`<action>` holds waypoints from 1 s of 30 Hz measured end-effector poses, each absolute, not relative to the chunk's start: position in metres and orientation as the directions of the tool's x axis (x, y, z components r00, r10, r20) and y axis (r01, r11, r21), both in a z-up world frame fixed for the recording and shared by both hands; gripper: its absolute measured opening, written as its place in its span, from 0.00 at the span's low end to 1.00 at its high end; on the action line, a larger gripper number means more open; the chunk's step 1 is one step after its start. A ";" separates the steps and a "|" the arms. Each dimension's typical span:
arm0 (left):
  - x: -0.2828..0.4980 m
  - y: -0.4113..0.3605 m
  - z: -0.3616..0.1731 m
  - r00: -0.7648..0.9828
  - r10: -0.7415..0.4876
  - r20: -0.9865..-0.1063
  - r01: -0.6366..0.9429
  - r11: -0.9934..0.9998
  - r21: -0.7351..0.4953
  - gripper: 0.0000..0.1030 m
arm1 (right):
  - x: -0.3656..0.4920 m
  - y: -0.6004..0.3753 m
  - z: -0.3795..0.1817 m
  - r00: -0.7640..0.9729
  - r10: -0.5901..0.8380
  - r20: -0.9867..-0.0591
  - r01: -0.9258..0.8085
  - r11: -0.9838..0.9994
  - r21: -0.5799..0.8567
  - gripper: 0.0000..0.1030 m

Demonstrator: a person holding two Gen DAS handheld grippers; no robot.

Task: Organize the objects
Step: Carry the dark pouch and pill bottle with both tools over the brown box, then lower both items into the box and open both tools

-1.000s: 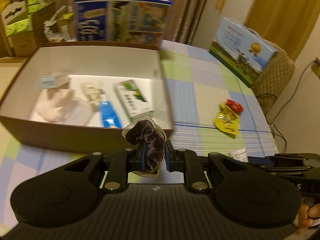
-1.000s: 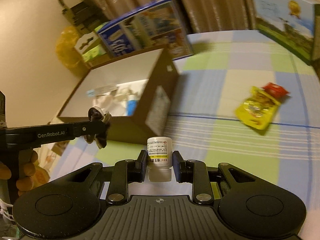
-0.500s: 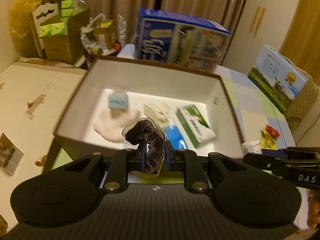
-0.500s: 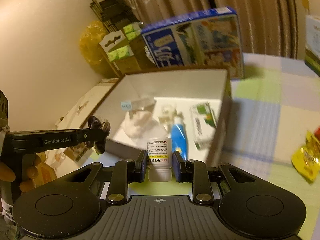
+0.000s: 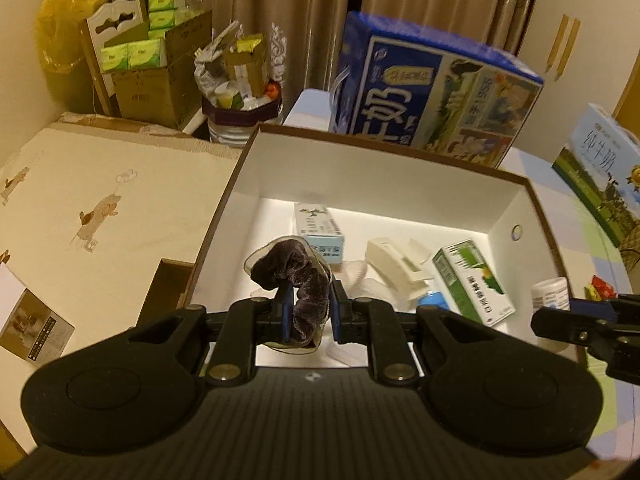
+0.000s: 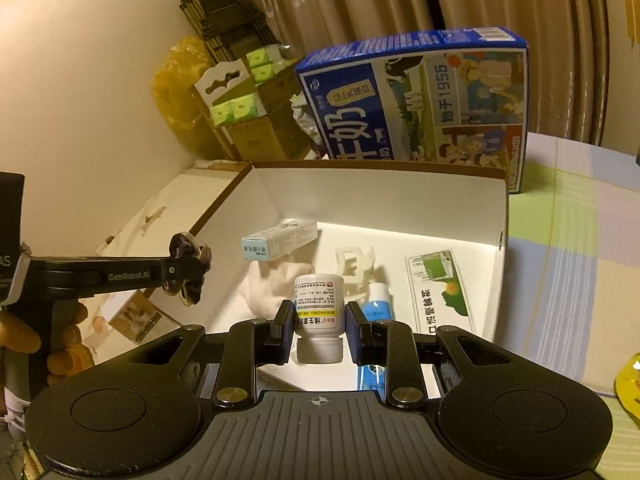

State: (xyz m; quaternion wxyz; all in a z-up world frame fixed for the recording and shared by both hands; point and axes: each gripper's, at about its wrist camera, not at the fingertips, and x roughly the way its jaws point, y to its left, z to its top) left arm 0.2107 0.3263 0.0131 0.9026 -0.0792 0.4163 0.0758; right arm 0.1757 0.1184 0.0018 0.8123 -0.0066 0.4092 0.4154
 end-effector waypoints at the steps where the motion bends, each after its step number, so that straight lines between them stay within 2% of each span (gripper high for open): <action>1: 0.214 0.328 0.010 0.635 0.070 -0.770 -0.202 0.976 -0.077 0.14 | 0.177 0.121 0.000 0.319 0.666 -0.674 -0.678 0.657 0.328 0.23; 10: 0.229 0.342 -0.021 0.564 0.044 -0.825 -0.194 0.978 -0.081 0.15 | 0.187 0.139 -0.022 0.319 0.619 -0.718 -0.648 0.695 0.311 0.23; 22: 0.232 0.348 -0.035 0.526 0.024 -0.850 -0.180 0.980 -0.084 0.18 | 0.191 0.158 -0.037 0.303 0.591 -0.747 -0.645 0.705 0.296 0.23; 25: 0.232 0.349 -0.035 0.519 0.023 -0.854 -0.182 0.980 -0.084 0.30 | 0.192 0.160 -0.039 0.304 0.586 -0.751 -0.644 0.708 0.291 0.23; 30: 0.230 0.350 -0.033 0.521 0.003 -0.854 -0.174 0.979 -0.102 0.39 | 0.195 0.163 -0.042 0.296 0.582 -0.758 -0.638 0.711 0.296 0.24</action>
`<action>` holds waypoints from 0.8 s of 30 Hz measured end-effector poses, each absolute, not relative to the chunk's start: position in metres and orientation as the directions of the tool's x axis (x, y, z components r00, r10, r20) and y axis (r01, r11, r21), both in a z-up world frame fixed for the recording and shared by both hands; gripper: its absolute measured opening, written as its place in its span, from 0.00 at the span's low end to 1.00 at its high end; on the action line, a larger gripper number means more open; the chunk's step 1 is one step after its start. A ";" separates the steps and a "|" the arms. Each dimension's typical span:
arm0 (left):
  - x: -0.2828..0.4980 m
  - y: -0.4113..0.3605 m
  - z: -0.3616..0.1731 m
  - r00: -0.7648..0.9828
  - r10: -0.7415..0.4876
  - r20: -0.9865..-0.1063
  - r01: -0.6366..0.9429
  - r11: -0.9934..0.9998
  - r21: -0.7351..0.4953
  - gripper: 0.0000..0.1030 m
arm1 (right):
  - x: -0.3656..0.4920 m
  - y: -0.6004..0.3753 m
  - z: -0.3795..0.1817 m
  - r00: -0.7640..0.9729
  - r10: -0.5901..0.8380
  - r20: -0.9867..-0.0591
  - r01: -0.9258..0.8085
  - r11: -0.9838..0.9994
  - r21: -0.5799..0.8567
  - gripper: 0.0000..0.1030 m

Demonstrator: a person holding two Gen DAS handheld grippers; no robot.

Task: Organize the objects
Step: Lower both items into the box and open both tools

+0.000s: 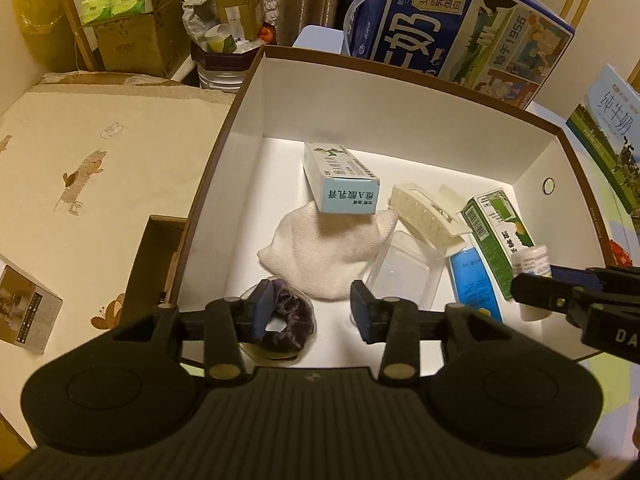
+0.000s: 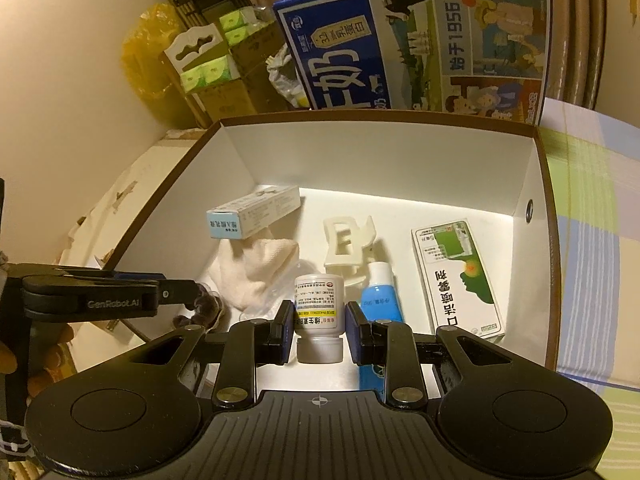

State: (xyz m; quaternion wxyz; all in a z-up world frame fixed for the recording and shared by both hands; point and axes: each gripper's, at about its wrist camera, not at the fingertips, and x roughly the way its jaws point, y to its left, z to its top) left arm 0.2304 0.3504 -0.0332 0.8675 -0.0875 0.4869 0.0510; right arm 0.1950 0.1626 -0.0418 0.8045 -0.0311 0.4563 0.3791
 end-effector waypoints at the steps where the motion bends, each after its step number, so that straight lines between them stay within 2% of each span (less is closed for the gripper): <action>1: 0.230 0.350 -0.032 0.522 0.000 -0.853 -0.171 0.980 -0.104 0.39 | 0.196 0.163 -0.043 0.295 0.581 -0.759 -0.636 0.712 0.297 0.23; 9: 0.228 0.348 -0.025 0.534 -0.003 -0.846 -0.156 0.982 -0.102 0.57 | 0.199 0.169 -0.049 0.291 0.567 -0.771 -0.637 0.716 0.286 0.24; 16: 0.226 0.346 -0.022 0.536 -0.005 -0.844 -0.148 0.984 -0.100 0.63 | 0.202 0.173 -0.052 0.284 0.577 -0.766 -0.640 0.709 0.297 0.25; 24: 0.220 0.343 -0.017 0.544 -0.014 -0.839 -0.138 0.985 -0.106 0.70 | 0.199 0.167 -0.043 0.291 0.583 -0.758 -0.643 0.706 0.296 0.45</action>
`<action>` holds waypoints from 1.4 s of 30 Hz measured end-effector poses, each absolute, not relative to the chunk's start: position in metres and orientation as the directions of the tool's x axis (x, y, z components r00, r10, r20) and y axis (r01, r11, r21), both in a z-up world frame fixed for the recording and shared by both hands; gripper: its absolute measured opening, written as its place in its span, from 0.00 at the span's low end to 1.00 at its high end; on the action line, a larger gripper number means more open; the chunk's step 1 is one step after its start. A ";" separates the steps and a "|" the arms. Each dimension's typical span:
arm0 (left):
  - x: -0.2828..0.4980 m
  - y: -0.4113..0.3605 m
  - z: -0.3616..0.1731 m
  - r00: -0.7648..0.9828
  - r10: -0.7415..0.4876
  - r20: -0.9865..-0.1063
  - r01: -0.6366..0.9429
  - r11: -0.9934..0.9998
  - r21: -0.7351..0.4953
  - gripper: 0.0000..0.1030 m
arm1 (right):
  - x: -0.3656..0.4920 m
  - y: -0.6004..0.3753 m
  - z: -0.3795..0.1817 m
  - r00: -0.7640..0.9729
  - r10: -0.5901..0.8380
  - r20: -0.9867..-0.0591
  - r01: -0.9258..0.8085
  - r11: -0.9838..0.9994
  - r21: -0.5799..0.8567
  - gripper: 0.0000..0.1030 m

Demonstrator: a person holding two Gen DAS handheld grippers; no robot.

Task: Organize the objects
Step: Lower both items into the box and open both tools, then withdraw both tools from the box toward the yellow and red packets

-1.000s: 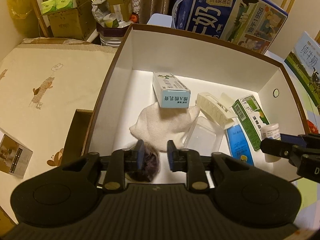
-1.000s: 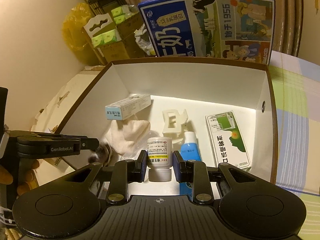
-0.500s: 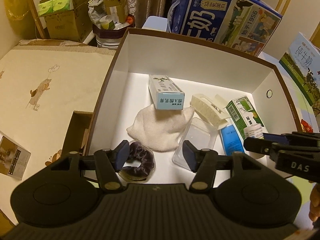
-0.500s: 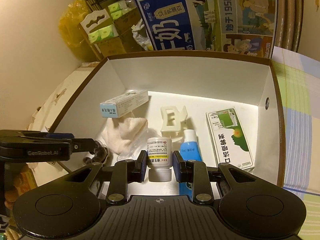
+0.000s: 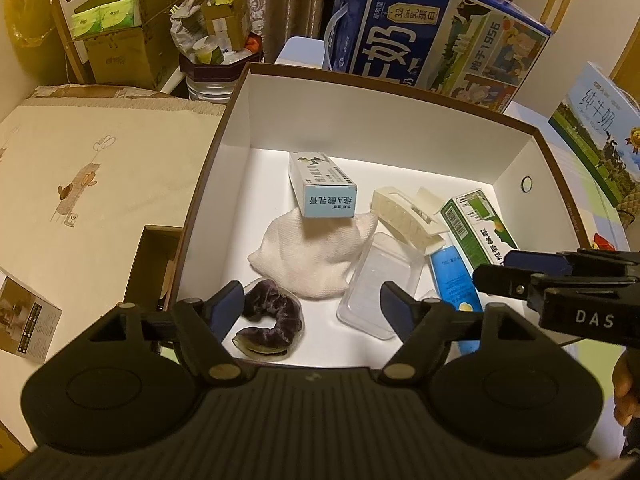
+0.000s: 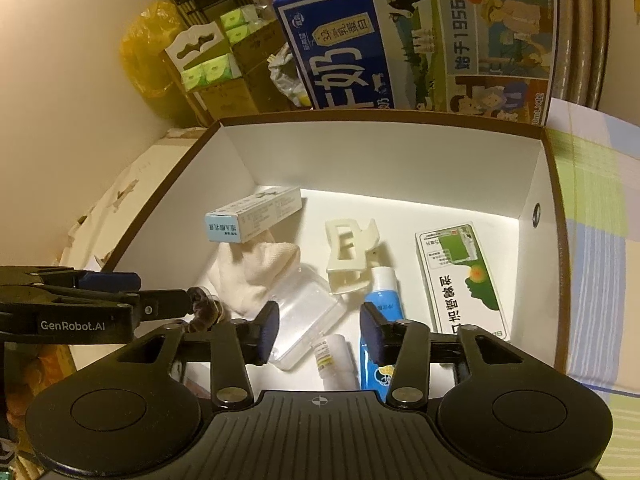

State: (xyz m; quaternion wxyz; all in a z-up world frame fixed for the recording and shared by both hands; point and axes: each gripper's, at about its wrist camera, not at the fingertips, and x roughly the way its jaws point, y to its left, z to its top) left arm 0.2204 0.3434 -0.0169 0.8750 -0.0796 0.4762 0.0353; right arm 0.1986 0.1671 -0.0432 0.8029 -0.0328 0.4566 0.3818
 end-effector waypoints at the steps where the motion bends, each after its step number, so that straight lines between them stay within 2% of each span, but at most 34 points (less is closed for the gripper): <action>1: 0.220 0.343 -0.016 0.545 -0.015 -0.838 -0.138 0.985 -0.108 0.71 | 0.198 0.166 -0.042 0.291 0.581 -0.760 -0.645 0.706 0.293 0.46; 5: 0.215 0.342 -0.011 0.557 -0.015 -0.830 -0.138 0.984 -0.111 0.80 | 0.192 0.159 -0.037 0.292 0.586 -0.756 -0.654 0.699 0.290 0.54; 14: 0.201 0.337 0.000 0.578 -0.031 -0.816 -0.126 0.984 -0.127 0.84 | 0.179 0.143 -0.025 0.313 0.585 -0.748 -0.646 0.708 0.283 0.69; 27: 0.174 0.314 0.011 0.585 -0.043 -0.810 -0.119 0.983 -0.138 0.89 | 0.157 0.110 -0.009 0.341 0.589 -0.733 -0.625 0.724 0.291 0.74; 42: 0.145 0.270 0.013 0.566 -0.048 -0.823 -0.093 0.988 -0.122 0.90 | 0.129 0.069 0.002 0.362 0.599 -0.714 -0.628 0.723 0.288 0.76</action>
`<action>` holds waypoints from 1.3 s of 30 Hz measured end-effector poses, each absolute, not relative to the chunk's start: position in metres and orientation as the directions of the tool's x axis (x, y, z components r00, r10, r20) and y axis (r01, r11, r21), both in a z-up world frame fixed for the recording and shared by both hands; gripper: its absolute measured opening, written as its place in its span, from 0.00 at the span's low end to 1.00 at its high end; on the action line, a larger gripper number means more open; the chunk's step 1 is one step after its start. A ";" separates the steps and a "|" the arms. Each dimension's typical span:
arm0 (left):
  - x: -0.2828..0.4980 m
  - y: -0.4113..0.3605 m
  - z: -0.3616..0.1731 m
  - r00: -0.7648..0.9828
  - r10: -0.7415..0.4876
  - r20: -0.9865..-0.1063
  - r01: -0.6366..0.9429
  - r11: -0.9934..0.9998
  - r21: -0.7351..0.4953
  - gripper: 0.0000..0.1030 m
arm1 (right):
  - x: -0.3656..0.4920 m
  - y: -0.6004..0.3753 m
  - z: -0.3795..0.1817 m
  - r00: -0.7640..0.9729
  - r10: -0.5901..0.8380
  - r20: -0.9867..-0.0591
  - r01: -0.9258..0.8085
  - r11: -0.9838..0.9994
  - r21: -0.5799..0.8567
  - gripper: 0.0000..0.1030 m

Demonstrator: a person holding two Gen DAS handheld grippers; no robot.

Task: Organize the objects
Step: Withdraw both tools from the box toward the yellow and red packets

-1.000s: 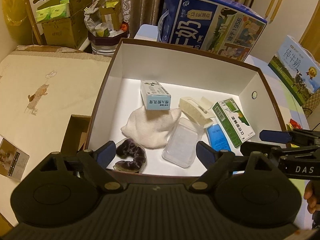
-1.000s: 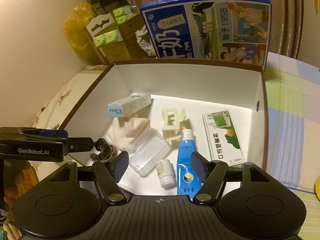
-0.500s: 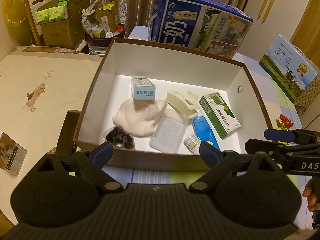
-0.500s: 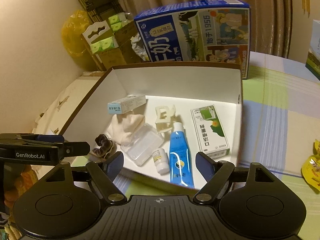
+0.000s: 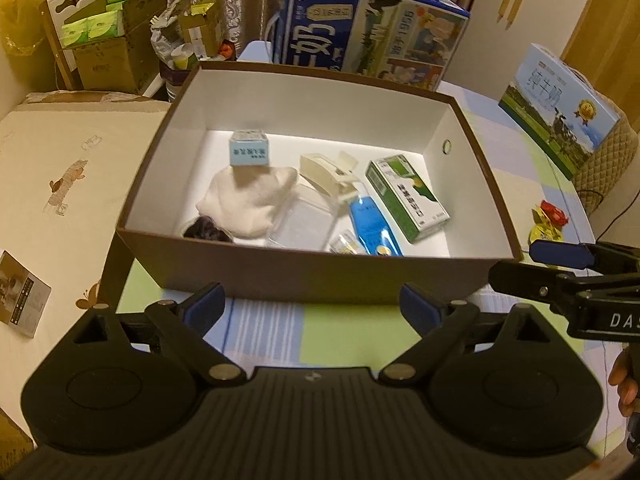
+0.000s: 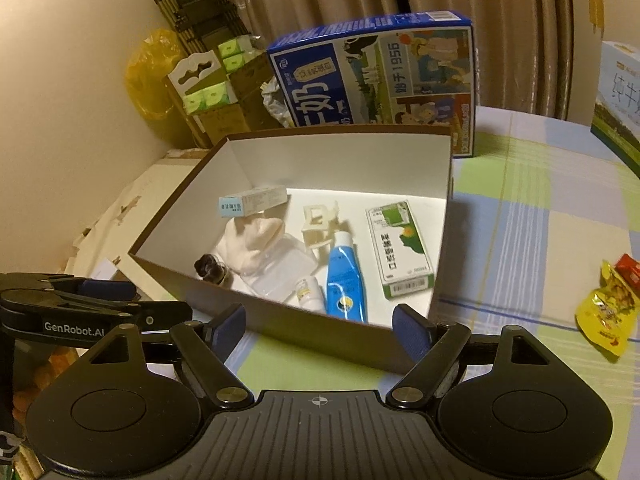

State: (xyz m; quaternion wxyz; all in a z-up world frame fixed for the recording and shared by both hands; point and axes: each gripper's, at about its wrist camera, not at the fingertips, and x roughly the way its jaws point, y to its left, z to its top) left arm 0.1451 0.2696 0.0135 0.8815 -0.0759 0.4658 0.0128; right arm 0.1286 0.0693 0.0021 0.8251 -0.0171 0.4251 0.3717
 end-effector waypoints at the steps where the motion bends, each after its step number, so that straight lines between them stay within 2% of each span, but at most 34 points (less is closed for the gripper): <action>1: 0.144 0.266 0.013 0.564 -0.049 -0.824 -0.092 0.988 -0.122 0.90 | 0.127 0.066 0.002 0.361 0.599 -0.715 -0.627 0.723 0.290 0.76; 21: 0.114 0.185 0.002 0.517 -0.066 -0.854 -0.069 0.991 -0.118 0.90 | 0.111 -0.022 -0.001 0.338 0.593 -0.731 -0.605 0.732 0.314 0.76; 39: 0.100 0.111 -0.003 0.498 -0.110 -0.860 0.015 0.993 -0.118 0.90 | 0.101 -0.096 -0.002 0.357 0.576 -0.736 -0.559 0.763 0.325 0.76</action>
